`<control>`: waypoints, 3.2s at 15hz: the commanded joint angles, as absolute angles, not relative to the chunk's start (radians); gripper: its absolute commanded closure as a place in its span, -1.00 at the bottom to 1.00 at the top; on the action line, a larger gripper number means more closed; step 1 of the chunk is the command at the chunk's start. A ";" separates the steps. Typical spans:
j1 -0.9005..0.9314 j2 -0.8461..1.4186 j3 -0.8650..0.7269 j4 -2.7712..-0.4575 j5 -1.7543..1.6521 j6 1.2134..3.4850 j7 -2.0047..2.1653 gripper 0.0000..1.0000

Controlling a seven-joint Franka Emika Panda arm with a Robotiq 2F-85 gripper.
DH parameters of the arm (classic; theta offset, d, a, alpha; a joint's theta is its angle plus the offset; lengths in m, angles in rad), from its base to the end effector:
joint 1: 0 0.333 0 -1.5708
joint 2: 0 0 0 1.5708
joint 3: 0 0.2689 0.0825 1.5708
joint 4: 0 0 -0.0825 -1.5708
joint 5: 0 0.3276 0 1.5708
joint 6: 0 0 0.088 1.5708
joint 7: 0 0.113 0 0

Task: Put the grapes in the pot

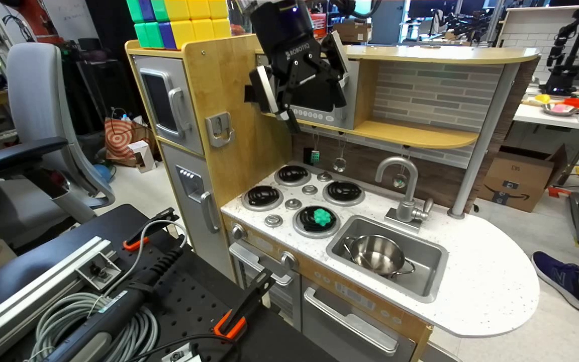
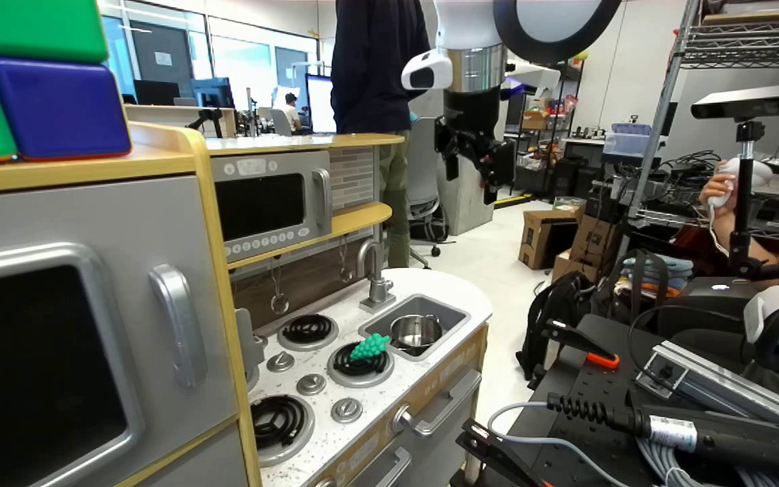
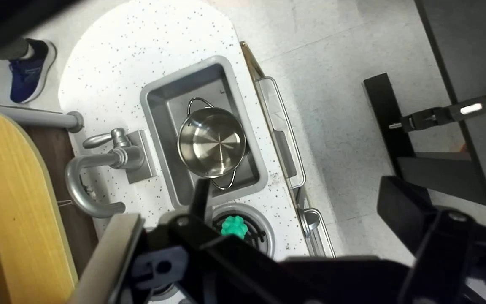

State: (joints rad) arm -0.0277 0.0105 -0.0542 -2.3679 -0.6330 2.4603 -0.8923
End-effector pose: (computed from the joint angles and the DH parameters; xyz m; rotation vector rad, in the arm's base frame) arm 0.4670 -0.0400 0.3163 2.1816 1.6460 -0.1736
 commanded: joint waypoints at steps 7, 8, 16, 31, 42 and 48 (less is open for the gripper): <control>-0.045 0.063 -0.056 -2.386 -0.540 2.697 -0.915 -1.00; -0.044 0.090 -0.051 -2.381 -0.499 2.745 -0.920 -1.00; -0.056 0.430 0.024 -2.150 -0.247 2.739 -0.976 -1.00; 0.000 0.849 0.000 -1.639 -0.336 2.345 -0.803 -1.00; -0.108 0.919 0.057 -1.780 -0.316 2.921 -0.766 -1.00; -0.202 0.975 0.163 -1.779 -0.309 2.957 -0.805 -1.00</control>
